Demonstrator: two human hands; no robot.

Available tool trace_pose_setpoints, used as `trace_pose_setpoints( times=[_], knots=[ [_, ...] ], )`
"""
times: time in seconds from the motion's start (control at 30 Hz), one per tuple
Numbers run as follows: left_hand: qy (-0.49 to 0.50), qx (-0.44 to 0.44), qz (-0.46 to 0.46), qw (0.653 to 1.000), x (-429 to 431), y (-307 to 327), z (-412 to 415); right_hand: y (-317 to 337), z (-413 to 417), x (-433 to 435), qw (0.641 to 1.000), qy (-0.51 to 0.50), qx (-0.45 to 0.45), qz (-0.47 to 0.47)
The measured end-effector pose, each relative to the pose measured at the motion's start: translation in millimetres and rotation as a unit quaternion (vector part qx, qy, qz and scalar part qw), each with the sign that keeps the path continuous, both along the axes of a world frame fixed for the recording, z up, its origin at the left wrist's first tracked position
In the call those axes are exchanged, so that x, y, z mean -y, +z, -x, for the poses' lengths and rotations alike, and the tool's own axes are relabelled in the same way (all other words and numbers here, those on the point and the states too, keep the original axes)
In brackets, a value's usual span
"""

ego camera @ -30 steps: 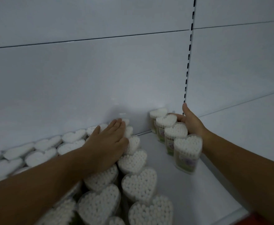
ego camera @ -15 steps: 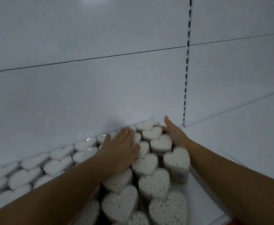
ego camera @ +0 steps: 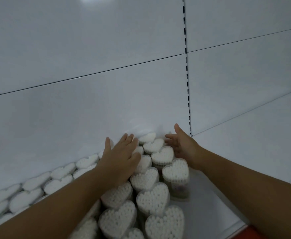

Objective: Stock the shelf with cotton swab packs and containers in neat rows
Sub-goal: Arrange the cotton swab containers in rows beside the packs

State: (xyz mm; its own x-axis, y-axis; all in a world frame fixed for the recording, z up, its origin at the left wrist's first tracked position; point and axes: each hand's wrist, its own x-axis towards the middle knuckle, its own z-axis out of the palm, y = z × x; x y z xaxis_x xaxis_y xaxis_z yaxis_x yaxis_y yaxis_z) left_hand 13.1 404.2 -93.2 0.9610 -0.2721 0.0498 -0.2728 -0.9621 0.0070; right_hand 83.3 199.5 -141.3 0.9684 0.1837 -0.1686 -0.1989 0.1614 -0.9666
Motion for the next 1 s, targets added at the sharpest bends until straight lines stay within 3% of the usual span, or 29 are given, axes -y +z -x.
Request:
trace_pose_setpoints(
  times=[0.1,0.2,0.27,0.47,0.57,0.7,0.83,1.0],
  knots=[
    [-0.073,-0.028,0.13,0.989,20,12,3,-1,0,18,0.999,-0.014,0.011,0.042],
    [-0.186,-0.086,0.019,0.979,51,12,12,-4,2,23,1.0,-0.027,0.004,0.002],
    [-0.216,-0.077,-0.038,0.973,62,10,13,-7,4,23,1.0,-0.024,0.015,-0.002],
    [-0.23,-0.002,-0.067,0.971,73,22,7,-19,8,25,0.994,-0.012,0.102,0.026],
    [-0.243,-0.006,-0.05,0.969,79,25,5,-24,4,27,0.993,-0.006,0.112,0.034],
    [-0.186,-0.047,-0.012,0.981,74,24,1,-29,-3,26,0.991,0.006,0.122,0.058],
    [-0.095,-0.123,-0.061,0.986,88,21,-14,-30,-6,27,0.986,0.014,0.14,0.093],
    [-0.032,-0.055,0.043,0.997,66,31,49,-24,0,23,0.986,0.004,0.138,0.095]
  ],
)
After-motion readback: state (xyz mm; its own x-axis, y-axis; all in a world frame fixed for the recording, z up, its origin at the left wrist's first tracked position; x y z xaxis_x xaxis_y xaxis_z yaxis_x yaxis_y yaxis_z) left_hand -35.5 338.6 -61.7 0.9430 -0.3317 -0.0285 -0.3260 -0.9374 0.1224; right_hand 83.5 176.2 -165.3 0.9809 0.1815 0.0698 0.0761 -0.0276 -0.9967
